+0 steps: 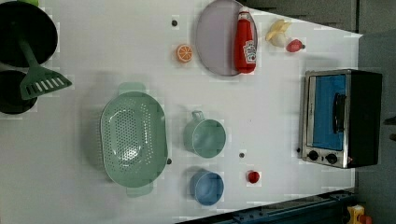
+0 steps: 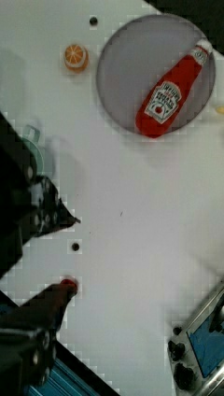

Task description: Flap open oven.

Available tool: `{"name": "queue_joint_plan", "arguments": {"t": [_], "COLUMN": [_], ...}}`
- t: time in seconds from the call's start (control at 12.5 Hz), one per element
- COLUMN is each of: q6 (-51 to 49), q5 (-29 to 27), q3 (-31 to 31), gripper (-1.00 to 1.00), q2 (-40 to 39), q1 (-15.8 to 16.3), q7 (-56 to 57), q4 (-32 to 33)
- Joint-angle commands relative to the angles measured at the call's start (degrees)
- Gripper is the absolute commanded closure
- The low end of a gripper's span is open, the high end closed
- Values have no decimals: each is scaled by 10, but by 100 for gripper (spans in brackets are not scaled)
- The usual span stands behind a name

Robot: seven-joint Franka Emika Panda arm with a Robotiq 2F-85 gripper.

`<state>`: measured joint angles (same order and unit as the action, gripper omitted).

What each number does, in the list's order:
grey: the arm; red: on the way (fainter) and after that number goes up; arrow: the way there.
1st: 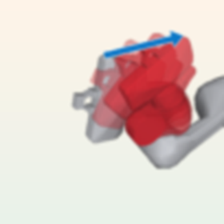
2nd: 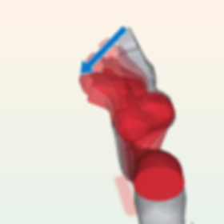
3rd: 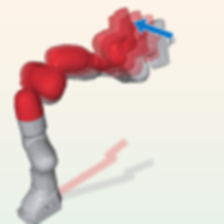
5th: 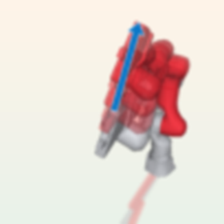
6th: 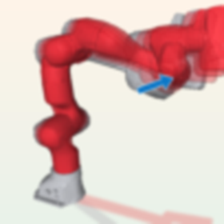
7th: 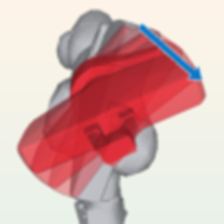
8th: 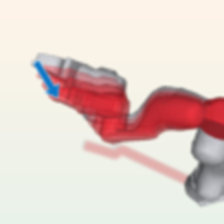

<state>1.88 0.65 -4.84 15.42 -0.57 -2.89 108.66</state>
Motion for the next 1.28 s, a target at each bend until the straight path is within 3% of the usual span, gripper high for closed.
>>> {"name": "queue_joint_plan", "arguments": {"t": [0.08, 0.48, 0.88, 1.28], "q6": [1, 31, 166, 286], "q5": [-2, 11, 98, 112], "q3": [-17, -71, -124, -178], "gripper": [65, 65, 65, 65], "q2": [-11, -27, -43, -75], "q1": [-3, -7, -10, -10], "q7": [-28, 92, 295, 512], "q4": [26, 83, 154, 202]}}
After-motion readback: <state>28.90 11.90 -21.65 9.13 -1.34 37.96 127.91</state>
